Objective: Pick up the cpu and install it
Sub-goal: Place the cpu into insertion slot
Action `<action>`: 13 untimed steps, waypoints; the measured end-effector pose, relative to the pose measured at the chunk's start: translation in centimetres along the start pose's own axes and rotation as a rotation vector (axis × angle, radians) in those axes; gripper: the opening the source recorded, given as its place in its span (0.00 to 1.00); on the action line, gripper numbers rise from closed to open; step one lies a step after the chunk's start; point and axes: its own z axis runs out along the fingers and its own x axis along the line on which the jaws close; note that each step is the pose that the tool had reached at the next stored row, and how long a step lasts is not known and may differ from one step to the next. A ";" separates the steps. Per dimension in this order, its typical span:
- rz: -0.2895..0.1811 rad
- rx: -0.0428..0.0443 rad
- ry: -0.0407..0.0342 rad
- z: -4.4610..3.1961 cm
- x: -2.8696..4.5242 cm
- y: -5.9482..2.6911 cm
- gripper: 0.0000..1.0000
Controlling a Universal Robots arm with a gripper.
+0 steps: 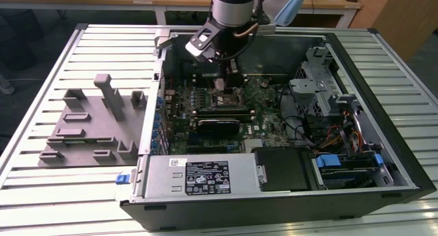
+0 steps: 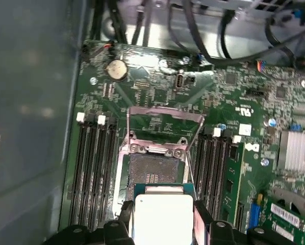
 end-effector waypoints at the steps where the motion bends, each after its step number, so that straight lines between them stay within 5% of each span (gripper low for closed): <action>1: 0.014 0.0006 -0.0002 0.02 0.00 0.00 0.55; 6: 0.071 0.0026 -0.0007 0.11 0.00 0.00 0.55; 13: 0.074 -0.0030 -0.0006 0.13 0.01 0.00 0.55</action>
